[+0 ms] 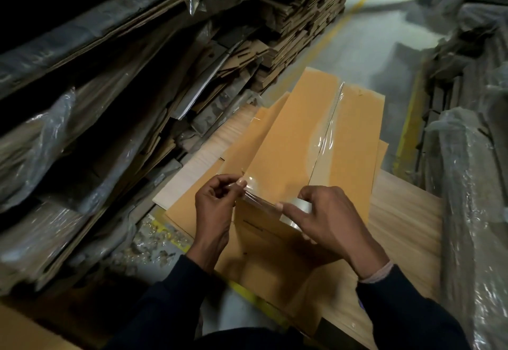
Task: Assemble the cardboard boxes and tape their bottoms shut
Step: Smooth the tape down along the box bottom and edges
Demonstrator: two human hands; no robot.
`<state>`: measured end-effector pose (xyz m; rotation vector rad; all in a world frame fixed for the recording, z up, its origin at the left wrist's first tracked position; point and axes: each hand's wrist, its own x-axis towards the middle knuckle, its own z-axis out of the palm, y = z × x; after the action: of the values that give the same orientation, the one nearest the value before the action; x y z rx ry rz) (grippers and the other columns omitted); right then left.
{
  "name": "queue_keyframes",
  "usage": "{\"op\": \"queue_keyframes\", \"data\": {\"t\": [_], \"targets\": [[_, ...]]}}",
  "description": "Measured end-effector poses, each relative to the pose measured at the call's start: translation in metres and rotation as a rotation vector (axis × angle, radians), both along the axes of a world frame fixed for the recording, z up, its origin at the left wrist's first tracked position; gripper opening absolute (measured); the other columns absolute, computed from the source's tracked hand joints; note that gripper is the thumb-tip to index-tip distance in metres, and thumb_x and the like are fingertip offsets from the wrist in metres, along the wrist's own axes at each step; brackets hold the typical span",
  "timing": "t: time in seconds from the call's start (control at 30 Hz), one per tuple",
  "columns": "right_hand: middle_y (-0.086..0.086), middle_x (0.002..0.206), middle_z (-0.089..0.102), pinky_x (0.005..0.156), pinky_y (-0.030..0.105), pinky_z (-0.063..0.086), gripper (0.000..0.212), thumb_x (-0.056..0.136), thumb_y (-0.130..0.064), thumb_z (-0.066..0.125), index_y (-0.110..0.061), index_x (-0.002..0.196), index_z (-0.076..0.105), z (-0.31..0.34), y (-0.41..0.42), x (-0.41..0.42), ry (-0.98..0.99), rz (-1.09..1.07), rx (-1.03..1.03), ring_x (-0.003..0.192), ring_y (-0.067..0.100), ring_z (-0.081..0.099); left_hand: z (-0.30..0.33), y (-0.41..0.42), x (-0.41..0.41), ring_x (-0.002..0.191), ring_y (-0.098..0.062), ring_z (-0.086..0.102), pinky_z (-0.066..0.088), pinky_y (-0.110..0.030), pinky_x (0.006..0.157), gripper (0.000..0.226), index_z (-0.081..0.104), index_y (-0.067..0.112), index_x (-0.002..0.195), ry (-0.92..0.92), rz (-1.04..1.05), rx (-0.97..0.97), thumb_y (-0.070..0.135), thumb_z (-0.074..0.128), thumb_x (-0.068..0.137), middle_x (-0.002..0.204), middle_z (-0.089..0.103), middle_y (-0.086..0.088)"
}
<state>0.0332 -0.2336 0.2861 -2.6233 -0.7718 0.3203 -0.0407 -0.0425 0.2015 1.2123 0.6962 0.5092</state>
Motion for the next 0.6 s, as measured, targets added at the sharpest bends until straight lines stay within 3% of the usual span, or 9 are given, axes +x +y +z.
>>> {"op": "queue_keyframes", "data": {"t": [0.23,0.33,0.43,0.53,0.6], "targets": [[-0.002,0.069,0.066,0.056,0.035,0.046,0.039,0.088,-0.059,0.074,-0.024,0.075,0.062,0.011,-0.002,0.004,0.06,-0.054,0.032,0.065,0.021,0.062,-0.006,0.008,0.003,0.084,-0.009,0.07,0.05,-0.012,0.066,0.009,0.076,0.011,0.104,0.037,-0.007,0.102,0.011,0.076,0.095,0.098,0.078,-0.006],[-0.001,0.09,0.071,0.055,0.027,0.039,0.044,0.089,-0.064,0.069,-0.024,0.107,0.074,0.014,0.01,0.004,-0.027,-0.076,-0.122,0.076,0.02,0.063,-0.01,0.008,0.002,0.087,-0.007,0.071,0.05,-0.011,0.065,0.007,0.077,0.014,0.101,0.069,-0.026,0.113,0.014,0.077,0.094,0.098,0.078,-0.005],[0.005,0.12,0.07,0.07,0.028,0.046,0.064,0.091,-0.067,0.065,-0.022,0.137,0.066,0.023,0.026,0.006,-0.012,-0.086,-0.282,0.097,0.026,0.065,-0.014,0.007,0.004,0.087,-0.005,0.071,0.05,-0.011,0.064,0.007,0.077,0.012,0.1,0.079,-0.021,0.105,0.012,0.078,0.093,0.097,0.078,-0.005],[0.006,0.129,0.065,0.083,0.034,0.053,0.067,0.093,-0.067,0.064,-0.02,0.141,0.061,0.029,0.042,0.009,-0.008,-0.056,-0.413,0.109,0.029,0.065,-0.019,0.009,0.009,0.095,-0.02,0.074,0.059,-0.024,0.077,0.007,0.079,0.015,0.099,0.083,0.006,0.094,0.014,0.08,0.092,0.094,0.079,-0.004],[0.006,0.133,0.063,0.086,0.035,0.051,0.065,0.094,-0.065,0.064,-0.02,0.141,0.06,0.03,0.05,0.01,-0.01,-0.038,-0.45,0.114,0.03,0.064,-0.02,0.008,0.011,0.098,-0.021,0.075,0.062,-0.032,0.085,0.007,0.079,0.015,0.099,0.104,0.03,0.097,0.014,0.079,0.092,0.095,0.079,-0.002]]}}
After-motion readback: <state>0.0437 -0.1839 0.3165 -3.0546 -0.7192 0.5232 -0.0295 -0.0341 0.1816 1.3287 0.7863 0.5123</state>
